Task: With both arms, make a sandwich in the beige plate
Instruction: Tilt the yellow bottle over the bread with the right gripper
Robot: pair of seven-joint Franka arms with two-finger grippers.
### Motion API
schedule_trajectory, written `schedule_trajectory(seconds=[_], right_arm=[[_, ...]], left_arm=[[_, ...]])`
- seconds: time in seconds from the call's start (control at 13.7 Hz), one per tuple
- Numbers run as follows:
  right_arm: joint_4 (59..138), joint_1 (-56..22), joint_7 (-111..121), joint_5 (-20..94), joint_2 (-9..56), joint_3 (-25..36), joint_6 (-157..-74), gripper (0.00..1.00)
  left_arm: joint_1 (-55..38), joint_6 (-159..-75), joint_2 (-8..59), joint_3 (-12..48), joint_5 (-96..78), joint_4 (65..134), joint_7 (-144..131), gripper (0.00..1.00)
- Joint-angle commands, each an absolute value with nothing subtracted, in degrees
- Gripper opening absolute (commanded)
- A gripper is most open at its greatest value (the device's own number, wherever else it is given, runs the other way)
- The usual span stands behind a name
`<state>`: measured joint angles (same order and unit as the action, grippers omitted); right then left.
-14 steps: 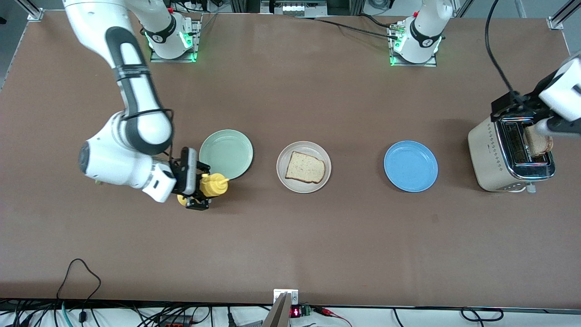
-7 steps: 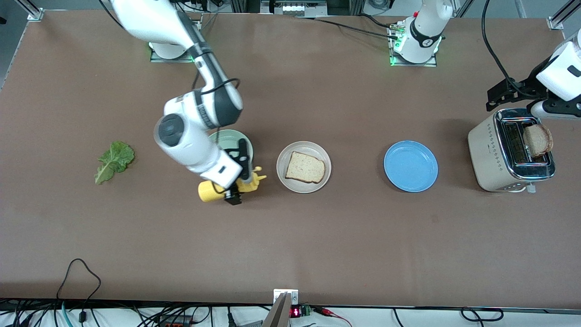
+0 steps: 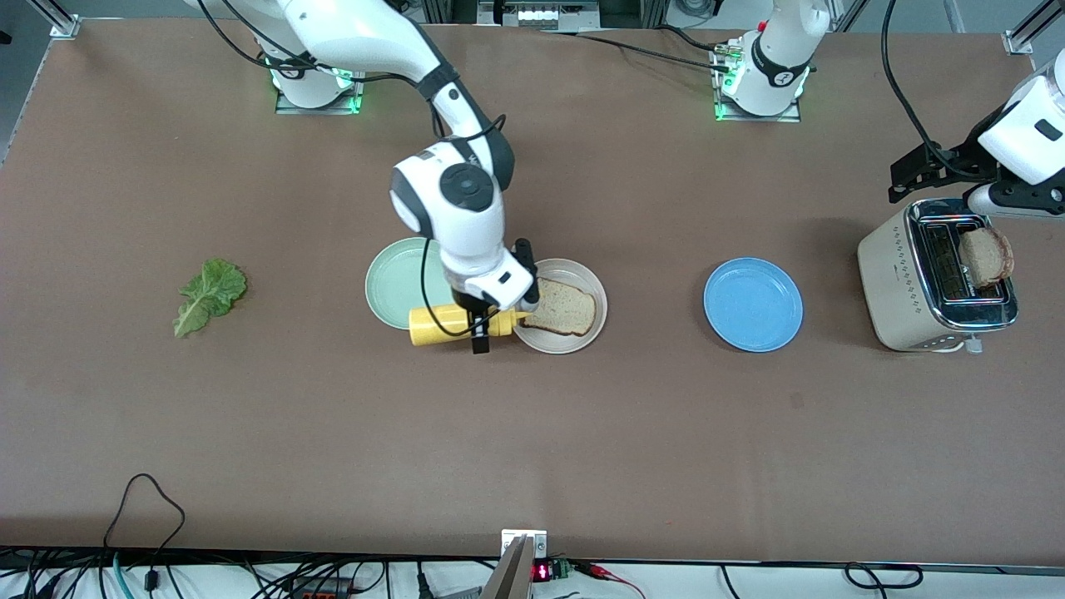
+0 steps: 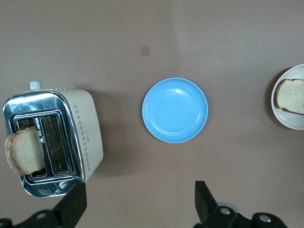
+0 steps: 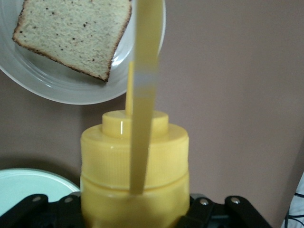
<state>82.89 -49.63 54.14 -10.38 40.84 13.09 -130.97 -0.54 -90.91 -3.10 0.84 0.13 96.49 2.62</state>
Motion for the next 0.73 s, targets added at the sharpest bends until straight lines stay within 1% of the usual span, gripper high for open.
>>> schedule_trajectory(seconds=[0.0,0.07,0.37,0.66], right_arm=[[73.0,-52.7,50.6,-16.8,46.4,14.0,-122.5,0.22],[70.9,-53.8,48.7,-18.7,48.1,14.0,-120.7,0.23],[70.4,-56.6,44.6,-23.2,51.0,14.1,-120.5,0.25],[70.4,-57.2,42.0,-25.7,51.6,14.1,-120.5,0.25]], left_arm=[[-0.6,-90.2,-3.9,0.6,-0.2,96.9,3.8,1.0],[-0.6,-89.7,-3.9,0.5,-0.2,96.9,3.8,1.0],[-0.7,-89.6,-3.9,0.6,-0.2,96.8,3.8,1.0],[-0.6,-89.5,-3.9,0.6,-0.3,96.9,3.8,1.0]])
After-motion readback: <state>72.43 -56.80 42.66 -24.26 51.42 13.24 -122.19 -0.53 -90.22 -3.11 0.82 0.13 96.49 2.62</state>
